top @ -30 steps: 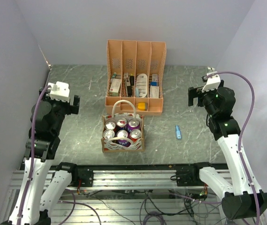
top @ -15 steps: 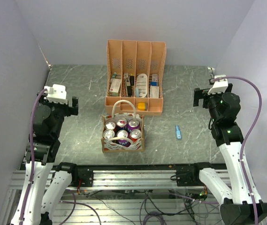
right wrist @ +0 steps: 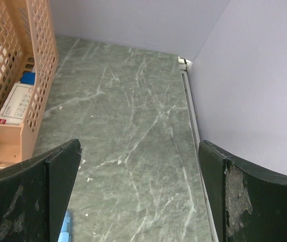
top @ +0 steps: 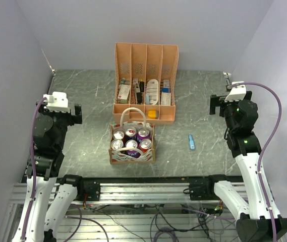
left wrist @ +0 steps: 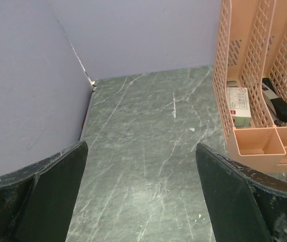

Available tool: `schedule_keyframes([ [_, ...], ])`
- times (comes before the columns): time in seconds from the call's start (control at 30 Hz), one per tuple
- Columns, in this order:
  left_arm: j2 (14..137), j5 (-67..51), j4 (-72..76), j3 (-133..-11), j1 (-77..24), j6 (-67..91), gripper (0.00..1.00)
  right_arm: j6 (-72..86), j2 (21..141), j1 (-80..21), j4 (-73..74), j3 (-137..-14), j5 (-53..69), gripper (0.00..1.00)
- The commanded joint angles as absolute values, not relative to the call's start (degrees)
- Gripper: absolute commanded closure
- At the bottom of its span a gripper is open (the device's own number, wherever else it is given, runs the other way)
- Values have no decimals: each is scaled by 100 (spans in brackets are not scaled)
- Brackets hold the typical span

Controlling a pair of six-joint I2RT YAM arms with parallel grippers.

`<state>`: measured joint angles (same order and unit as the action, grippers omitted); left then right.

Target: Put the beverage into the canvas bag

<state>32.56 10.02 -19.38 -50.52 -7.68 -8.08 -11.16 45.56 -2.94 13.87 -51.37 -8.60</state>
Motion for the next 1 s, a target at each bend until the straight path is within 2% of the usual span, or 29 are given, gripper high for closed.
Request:
schedule_keyframes([
  [0.0, 3179, 1311, -1754, -5018, -703, -777, 0, -1229, 4540, -245, 1275, -5055, -798, 0],
  [0.97, 3163, 1211, -1812, -4972, -703, -859, 0, -1296, 4521, -239, 1281, -5010, -590, 1],
])
